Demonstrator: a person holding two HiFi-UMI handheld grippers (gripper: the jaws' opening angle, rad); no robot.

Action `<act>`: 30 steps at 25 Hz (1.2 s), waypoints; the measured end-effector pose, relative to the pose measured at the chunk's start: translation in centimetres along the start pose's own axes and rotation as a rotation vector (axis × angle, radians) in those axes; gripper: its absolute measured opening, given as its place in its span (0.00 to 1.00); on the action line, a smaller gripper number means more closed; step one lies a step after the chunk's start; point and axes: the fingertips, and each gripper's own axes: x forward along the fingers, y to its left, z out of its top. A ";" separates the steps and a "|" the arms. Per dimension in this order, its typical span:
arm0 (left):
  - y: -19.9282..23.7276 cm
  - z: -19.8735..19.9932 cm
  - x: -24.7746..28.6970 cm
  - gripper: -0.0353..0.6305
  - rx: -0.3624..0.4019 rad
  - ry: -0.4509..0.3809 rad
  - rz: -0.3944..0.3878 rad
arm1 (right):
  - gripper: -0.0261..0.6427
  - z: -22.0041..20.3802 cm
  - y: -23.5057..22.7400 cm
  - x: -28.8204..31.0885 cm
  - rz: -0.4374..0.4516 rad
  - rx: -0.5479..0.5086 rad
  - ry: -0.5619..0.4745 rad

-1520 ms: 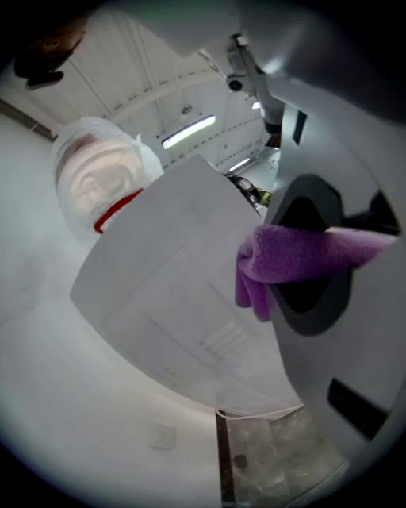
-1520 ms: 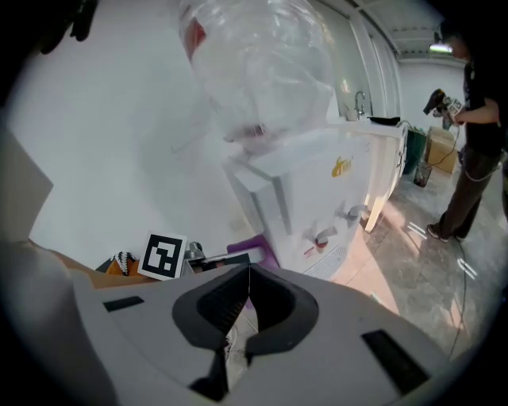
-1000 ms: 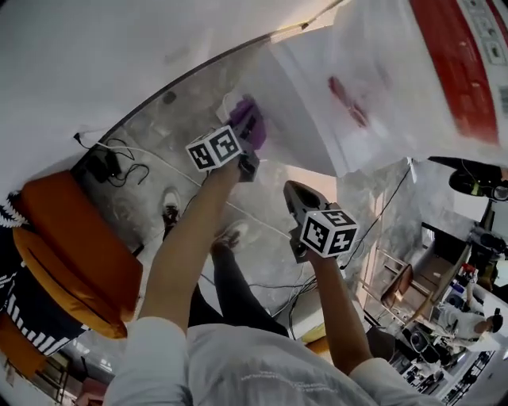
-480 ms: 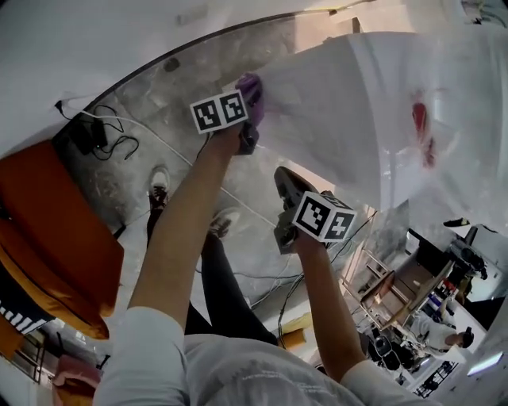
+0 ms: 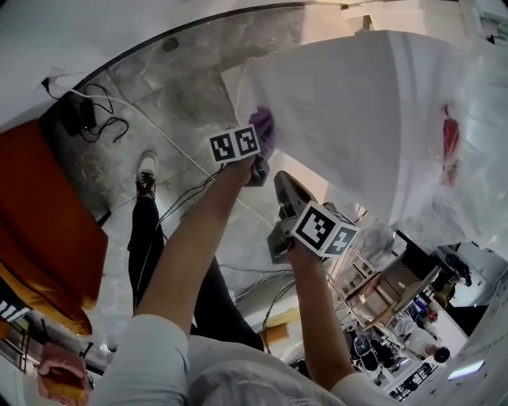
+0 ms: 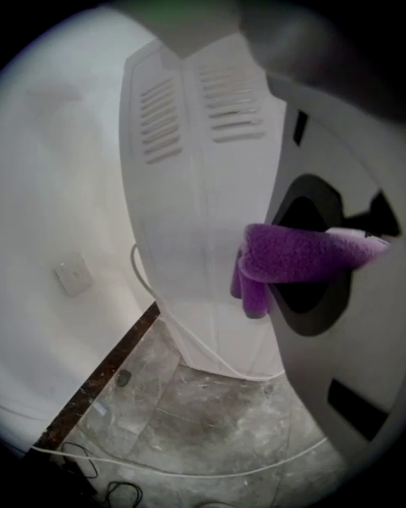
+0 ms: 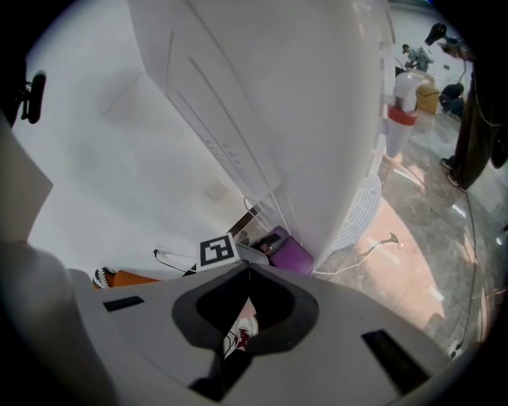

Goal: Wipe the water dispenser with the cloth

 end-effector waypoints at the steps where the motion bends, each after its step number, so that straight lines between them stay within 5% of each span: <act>1: -0.4 -1.2 -0.3 0.15 -0.016 0.015 -0.006 | 0.06 0.1 0.2 -0.5 0.000 -0.006 -0.008; 5: -4.3 -3.2 -2.3 0.15 -0.099 -0.002 -0.075 | 0.06 1.1 1.3 -3.8 -0.004 -0.043 -0.038; 12: -16.1 -3.5 -7.6 0.14 -0.043 0.057 -0.258 | 0.06 1.4 2.8 -12.2 -0.062 -0.064 -0.089; 17: -23.2 -3.7 -11.4 0.14 0.059 0.095 -0.243 | 0.06 2.4 1.6 -18.8 -0.136 -0.024 -0.132; 24: -32.0 -4.0 -15.2 0.14 0.144 0.135 -0.246 | 0.06 6.5 0.9 -27.4 -0.167 0.085 -0.320; 27: -35.3 -4.1 -17.2 0.14 0.264 0.161 -0.257 | 0.06 7.9 1.1 -30.2 -0.169 0.087 -0.376; 30: -38.6 -4.1 -19.0 0.14 0.590 0.188 -0.208 | 0.06 9.4 1.0 -33.3 -0.177 0.059 -0.440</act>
